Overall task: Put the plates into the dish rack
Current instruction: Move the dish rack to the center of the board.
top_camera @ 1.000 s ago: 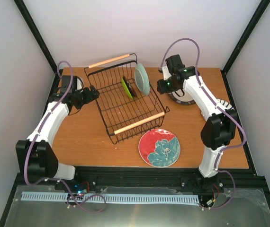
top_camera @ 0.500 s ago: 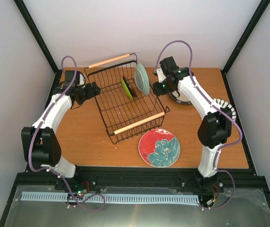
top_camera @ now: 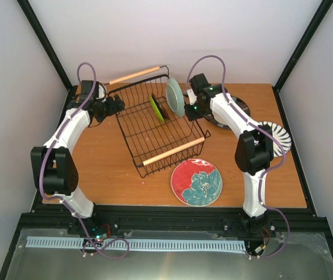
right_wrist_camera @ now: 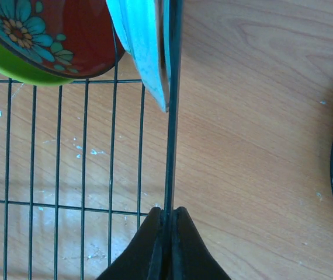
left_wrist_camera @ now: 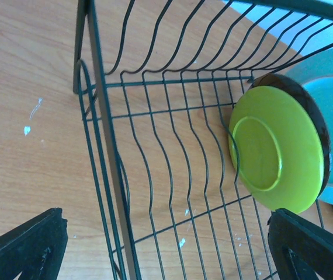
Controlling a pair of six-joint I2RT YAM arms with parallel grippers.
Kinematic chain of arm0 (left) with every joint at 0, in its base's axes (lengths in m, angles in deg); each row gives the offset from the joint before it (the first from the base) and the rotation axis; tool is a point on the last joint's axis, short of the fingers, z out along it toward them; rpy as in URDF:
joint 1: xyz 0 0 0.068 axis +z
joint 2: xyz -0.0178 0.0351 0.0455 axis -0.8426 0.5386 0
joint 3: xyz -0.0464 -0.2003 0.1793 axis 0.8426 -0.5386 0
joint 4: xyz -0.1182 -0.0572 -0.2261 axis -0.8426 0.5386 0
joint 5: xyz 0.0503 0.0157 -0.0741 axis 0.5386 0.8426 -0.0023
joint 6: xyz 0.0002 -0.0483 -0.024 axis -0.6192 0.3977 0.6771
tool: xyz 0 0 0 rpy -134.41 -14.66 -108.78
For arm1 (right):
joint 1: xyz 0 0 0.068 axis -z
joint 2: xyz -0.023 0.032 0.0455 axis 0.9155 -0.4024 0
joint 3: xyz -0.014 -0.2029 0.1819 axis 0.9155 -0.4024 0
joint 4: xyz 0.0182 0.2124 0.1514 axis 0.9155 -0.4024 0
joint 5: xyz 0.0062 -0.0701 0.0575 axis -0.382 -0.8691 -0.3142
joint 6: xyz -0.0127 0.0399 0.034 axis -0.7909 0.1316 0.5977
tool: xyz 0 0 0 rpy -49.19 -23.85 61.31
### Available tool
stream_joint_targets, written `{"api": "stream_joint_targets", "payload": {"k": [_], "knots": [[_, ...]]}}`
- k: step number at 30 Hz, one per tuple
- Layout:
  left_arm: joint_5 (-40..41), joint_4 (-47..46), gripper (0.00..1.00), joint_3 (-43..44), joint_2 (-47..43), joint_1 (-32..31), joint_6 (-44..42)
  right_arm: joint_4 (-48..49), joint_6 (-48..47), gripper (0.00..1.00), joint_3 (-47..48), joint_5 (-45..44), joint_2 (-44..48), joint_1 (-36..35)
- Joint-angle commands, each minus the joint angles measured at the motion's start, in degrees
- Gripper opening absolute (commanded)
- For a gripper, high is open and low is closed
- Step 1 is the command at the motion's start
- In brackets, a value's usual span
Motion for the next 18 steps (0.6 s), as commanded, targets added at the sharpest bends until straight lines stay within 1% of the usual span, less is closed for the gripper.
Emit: {"api": "stream_joint_targets", "payload": {"k": [1, 4, 11, 15, 18], "knots": [[-0.83, -1.11, 0.96, 4.85, 1.62, 0.43, -1.46, 1.01, -0.35, 0.03, 3.3, -2.33, -0.64, -0.15], [-0.74, -0.57, 0.99, 7.25, 1.87, 0.49, -1.5, 1.36, 0.45, 0.03, 5.61, -3.99, -2.28, -0.05], [-0.43, 1.33, 1.0, 13.38, 1.74, 1.42, -1.33, 1.36, 3.04, 0.03, 13.74, -6.1, -7.23, 2.27], [-0.61, 2.06, 1.0, 14.7, 1.73, 1.95, -1.24, 0.98, 4.58, 0.03, 17.03, -7.3, -9.22, 3.8], [-0.71, 2.25, 1.0, 14.97, 1.69, 2.1, -1.24, 1.03, 4.98, 0.03, 17.34, -8.04, -9.77, 4.65]]}}
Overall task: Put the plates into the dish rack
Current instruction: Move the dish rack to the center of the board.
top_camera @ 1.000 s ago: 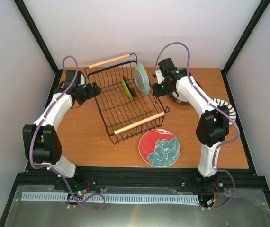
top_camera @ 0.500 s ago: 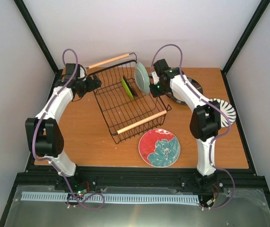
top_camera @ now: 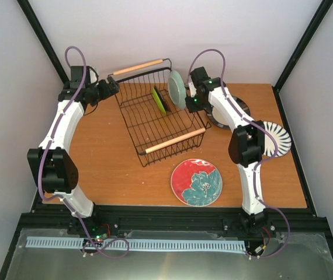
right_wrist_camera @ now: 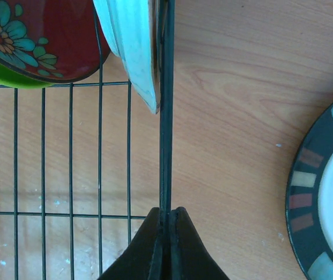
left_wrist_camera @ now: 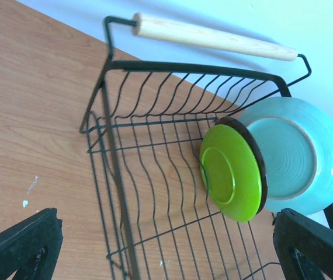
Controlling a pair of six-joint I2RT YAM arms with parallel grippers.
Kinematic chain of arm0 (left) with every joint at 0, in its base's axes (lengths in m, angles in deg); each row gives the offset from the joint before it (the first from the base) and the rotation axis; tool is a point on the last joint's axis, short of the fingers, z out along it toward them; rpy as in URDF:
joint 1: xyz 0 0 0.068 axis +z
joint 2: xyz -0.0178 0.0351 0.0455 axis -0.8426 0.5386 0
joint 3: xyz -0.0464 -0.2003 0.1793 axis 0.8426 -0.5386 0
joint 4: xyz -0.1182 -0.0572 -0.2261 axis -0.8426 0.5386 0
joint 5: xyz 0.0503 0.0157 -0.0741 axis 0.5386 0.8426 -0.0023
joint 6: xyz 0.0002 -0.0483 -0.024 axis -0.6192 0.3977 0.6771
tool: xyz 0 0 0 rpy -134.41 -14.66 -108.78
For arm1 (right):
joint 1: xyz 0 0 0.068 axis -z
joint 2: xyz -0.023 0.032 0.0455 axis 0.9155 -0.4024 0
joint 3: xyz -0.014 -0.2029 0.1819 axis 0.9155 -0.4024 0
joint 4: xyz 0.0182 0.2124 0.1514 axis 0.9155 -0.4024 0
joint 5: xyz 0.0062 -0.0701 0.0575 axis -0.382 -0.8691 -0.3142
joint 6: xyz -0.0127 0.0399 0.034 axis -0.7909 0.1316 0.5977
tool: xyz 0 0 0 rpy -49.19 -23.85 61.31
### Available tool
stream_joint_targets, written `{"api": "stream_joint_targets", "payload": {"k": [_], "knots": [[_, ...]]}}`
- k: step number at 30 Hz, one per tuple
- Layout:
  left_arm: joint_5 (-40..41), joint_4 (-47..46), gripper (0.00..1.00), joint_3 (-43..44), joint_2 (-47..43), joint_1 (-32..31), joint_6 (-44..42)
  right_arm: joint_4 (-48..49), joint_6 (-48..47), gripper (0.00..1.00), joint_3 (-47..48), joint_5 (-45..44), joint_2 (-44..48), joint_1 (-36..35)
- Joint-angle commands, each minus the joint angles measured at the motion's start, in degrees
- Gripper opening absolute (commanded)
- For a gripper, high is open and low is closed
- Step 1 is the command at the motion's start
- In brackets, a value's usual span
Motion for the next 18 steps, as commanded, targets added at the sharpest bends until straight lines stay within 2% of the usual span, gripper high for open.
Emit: {"api": "stream_joint_targets", "payload": {"k": [1, 11, 18], "knots": [[-0.52, 1.58, 1.0, 2.12, -0.14, 0.52, -0.94, 3.99, 5.06, 0.03, 3.1, -4.39, -0.15, 2.94], [-0.92, 1.81, 1.0, 1.45, 0.08, 0.53, -0.75, 4.66, 3.27, 0.04, 2.91, -3.62, -0.38, 6.53], [-1.03, 2.17, 1.0, 1.33, 0.02, 0.53, -0.93, 5.55, 2.26, 0.11, 2.37, -1.1, 0.43, 8.09]]}}
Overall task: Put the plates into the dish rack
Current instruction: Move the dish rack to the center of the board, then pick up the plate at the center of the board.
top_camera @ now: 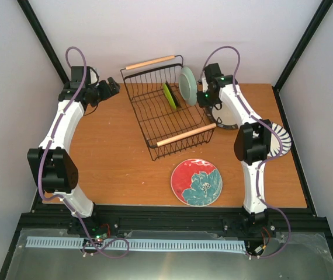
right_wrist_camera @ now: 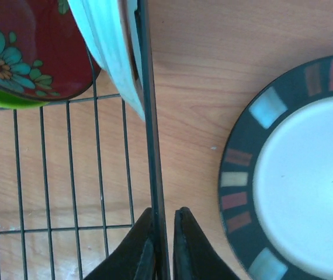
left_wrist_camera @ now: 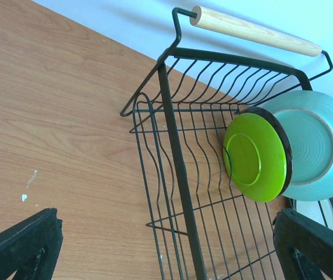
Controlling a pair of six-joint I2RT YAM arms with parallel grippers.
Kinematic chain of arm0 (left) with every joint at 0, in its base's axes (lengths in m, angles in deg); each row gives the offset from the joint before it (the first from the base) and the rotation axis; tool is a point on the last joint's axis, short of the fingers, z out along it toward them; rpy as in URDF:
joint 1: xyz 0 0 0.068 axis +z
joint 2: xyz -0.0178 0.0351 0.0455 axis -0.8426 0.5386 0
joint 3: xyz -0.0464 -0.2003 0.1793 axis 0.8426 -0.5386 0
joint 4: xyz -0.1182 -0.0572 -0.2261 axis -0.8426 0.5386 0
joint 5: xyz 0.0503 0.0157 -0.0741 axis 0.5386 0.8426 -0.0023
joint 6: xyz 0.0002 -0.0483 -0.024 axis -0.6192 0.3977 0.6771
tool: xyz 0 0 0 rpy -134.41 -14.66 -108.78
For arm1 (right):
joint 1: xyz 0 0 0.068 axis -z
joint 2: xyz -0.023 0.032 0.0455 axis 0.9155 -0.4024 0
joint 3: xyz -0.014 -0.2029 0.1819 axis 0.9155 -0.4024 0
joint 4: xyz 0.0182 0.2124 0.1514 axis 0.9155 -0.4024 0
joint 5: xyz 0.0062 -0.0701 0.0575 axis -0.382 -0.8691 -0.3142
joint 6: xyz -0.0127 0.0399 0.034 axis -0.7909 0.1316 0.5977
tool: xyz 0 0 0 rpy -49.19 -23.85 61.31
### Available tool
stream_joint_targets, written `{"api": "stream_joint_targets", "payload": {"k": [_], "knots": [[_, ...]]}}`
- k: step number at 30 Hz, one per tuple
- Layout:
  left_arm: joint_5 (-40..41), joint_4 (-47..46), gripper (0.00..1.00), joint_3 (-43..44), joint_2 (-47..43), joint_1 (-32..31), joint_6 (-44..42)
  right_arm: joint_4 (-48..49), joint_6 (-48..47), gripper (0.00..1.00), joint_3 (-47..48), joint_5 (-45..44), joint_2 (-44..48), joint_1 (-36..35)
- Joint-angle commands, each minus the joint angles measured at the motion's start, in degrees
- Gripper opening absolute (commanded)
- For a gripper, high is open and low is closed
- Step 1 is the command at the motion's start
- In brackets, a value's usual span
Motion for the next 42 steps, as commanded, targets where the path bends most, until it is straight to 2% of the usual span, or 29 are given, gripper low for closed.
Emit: {"api": "stream_joint_targets", "payload": {"k": [1, 7, 11, 17, 24, 28, 34, 37, 42], "knots": [[-0.79, 1.25, 1.0, 1.41, 0.0, 0.25, -0.93, 4.41, 0.98, 0.15, 2.12, -0.53, 1.02, 2.34], [-1.23, 1.09, 1.0, 0.58, -0.89, 0.25, -0.93, 5.64, 0.31, 0.36, 2.03, 4.61, 3.5, 2.33], [-1.87, 0.8, 1.0, -1.16, -2.46, 0.28, -0.77, 6.33, 0.68, 0.45, 1.57, 6.52, 6.55, 2.25], [-2.71, 1.35, 1.0, -6.48, -8.74, 0.29, -0.8, 6.78, 1.35, 0.52, -1.46, 6.25, 12.62, 2.26], [-2.86, 4.75, 1.0, -18.0, -24.18, -0.53, -1.77, 7.33, 3.56, 0.56, -8.44, 6.5, 22.47, 5.57], [-4.1, 7.68, 1.0, -23.38, -31.17, -3.44, -2.37, 7.71, 4.83, 0.58, -20.46, 8.16, 31.78, 6.08], [-14.54, 4.5, 1.0, -35.83, -38.78, -4.47, -0.52, 11.18, 8.79, 0.61, -47.18, 16.26, 48.38, 7.81], [-18.89, 3.81, 1.0, -39.67, -40.42, -4.99, -0.36, 12.46, 8.6, 0.63, -59.22, 22.45, 55.05, 8.93], [-20.48, 2.67, 1.0, -41.84, -39.41, -7.01, -0.16, 16.04, 9.82, 0.62, -73.2, 28.08, 61.88, 11.29]]}}
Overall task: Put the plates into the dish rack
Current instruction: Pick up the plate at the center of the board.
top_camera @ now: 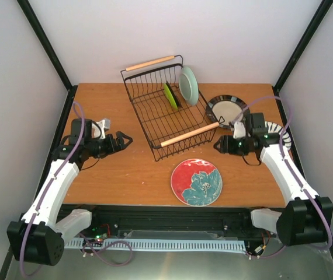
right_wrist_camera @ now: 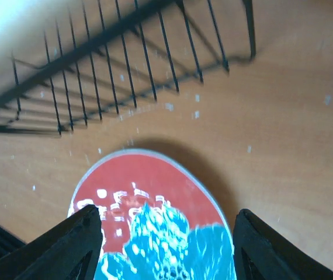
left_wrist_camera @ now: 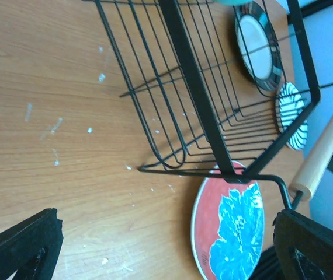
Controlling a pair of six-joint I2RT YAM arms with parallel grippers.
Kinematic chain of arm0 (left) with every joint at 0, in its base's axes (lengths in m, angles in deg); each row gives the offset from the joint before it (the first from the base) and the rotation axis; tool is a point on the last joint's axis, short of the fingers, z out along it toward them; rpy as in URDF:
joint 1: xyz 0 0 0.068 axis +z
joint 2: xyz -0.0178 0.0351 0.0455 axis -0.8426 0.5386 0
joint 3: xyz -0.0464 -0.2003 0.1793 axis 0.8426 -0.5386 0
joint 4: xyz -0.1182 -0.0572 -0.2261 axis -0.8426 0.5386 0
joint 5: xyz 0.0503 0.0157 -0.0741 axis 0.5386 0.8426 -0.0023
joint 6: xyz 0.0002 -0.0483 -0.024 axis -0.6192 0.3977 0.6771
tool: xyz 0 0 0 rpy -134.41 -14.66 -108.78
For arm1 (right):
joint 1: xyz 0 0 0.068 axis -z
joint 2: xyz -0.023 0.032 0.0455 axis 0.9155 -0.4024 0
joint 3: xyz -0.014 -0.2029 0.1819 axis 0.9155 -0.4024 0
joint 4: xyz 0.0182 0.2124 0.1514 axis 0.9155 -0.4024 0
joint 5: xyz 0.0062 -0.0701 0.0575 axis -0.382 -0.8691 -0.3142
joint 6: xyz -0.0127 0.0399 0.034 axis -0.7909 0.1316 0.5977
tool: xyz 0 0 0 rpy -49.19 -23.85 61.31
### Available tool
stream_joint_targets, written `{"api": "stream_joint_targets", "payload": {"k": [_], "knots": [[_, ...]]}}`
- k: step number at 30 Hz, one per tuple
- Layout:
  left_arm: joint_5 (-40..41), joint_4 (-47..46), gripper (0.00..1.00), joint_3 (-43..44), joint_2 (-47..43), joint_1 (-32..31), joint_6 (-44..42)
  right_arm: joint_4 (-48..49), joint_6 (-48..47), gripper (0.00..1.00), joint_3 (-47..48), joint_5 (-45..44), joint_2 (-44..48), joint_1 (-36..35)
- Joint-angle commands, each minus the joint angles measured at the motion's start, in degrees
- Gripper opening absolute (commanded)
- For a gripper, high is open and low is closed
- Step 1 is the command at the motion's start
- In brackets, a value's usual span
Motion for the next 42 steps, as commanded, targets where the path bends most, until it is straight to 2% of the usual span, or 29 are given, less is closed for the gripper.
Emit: {"api": "stream_joint_targets", "payload": {"k": [1, 5, 8, 12, 19, 27, 37, 42], "knots": [[-4.46, -2.71, 1.0, -0.5, 0.31, -1.95, 0.9, 4.62, 1.87, 0.62, -9.18, 7.64, 4.97, 1.95], [-7.03, -7.16, 1.0, -3.82, 1.72, -2.81, 2.88, 8.38, 2.33, 0.61, -16.75, 11.29, 6.51, 2.58], [-8.31, -9.08, 1.0, -5.48, 3.78, -3.17, 2.81, 7.96, 2.58, 0.6, -15.33, 9.72, 3.39, 3.23], [-6.59, -7.42, 1.0, -3.53, 5.32, -4.43, 1.08, 9.99, 6.42, 0.6, -17.27, 9.05, -1.24, 3.81], [-4.96, -6.03, 1.0, -0.71, 8.12, -4.57, -0.3, 13.22, 10.11, 0.61, -20.6, 6.22, -4.21, 3.9], [-5.97, -4.1, 0.99, 0.3, 8.89, -4.58, -1.57, 13.74, 12.14, 0.61, -25.04, 5.15, -3.47, 3.78], [-6.45, -3.09, 1.0, -0.45, 7.84, -4.57, -2.36, 15.06, 16.76, 0.61, -27.64, 3.2, -3.19, -2.15], [-6.11, -2.78, 1.0, -0.88, 7.38, -4.57, -2.91, 16.19, 17.9, 0.58, -27.39, 3.38, -4.81, -5.22]]}}
